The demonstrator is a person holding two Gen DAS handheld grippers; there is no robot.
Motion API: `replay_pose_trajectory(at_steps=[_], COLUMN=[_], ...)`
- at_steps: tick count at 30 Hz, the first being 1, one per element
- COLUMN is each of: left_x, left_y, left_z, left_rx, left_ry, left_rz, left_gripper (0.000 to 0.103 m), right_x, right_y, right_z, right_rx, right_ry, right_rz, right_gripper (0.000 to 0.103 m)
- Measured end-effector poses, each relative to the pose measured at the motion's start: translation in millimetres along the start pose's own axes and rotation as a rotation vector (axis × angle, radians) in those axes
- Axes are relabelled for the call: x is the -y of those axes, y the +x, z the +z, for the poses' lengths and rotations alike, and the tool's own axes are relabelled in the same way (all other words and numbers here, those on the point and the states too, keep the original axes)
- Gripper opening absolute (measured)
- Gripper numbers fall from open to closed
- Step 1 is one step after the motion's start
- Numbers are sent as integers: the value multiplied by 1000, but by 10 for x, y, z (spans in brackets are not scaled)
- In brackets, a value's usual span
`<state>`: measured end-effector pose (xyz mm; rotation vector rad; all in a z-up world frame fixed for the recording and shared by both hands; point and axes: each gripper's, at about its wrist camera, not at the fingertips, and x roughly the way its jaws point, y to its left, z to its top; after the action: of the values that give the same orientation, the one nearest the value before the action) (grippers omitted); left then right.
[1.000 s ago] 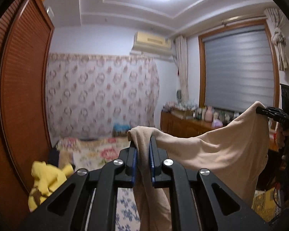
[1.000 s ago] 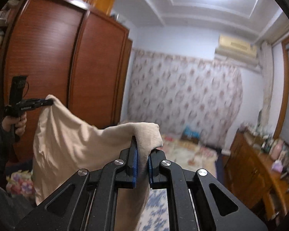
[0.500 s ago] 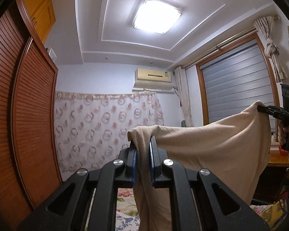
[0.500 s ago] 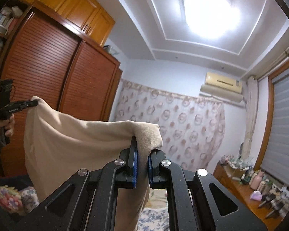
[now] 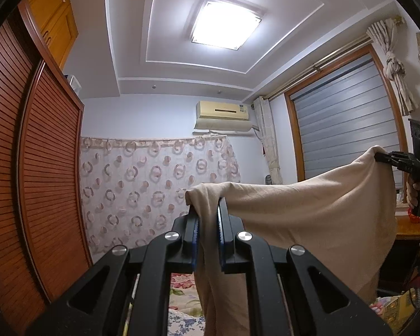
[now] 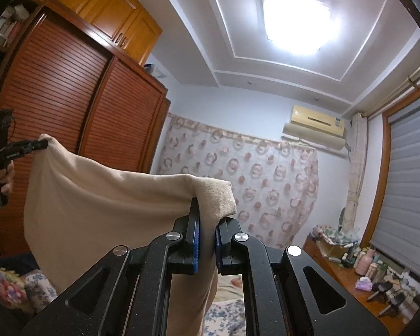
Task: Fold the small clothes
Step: 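Grip the shirt hem with both tools and lift it off the bed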
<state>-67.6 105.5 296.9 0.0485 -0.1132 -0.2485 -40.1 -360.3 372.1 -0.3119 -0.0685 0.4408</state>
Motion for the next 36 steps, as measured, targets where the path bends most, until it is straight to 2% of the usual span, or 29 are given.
replay_pose_trajectory(at_steps=[4, 8, 11, 19, 28, 36], left_x=[58, -31, -131, -324, -375, -442], left_y=[235, 642, 1040, 2194, 3135, 3557], left_z=[-49, -336, -735, -1902, -2768, -3253], left_rx=[-32, -96, -163, -375, -556, -669], left_ry=[8, 6, -10, -38, -53, -83], left_rz=[6, 16, 17, 39, 49, 44], left_gripper=[9, 9, 9, 9, 9, 10], right_x=[-7, 88, 142, 329, 445, 502], right_y=[190, 663, 1103, 2423, 3628, 4174], right_z=[-38, -337, -716, -2061, -3169, -3759], right_rx=[-28, -109, -181, -414, -643, -756], right_ry=[-8, 5, 30, 114, 157, 178], right_rz=[-25, -17, 11, 55, 65, 79], right_gripper=[6, 6, 6, 6, 6, 6])
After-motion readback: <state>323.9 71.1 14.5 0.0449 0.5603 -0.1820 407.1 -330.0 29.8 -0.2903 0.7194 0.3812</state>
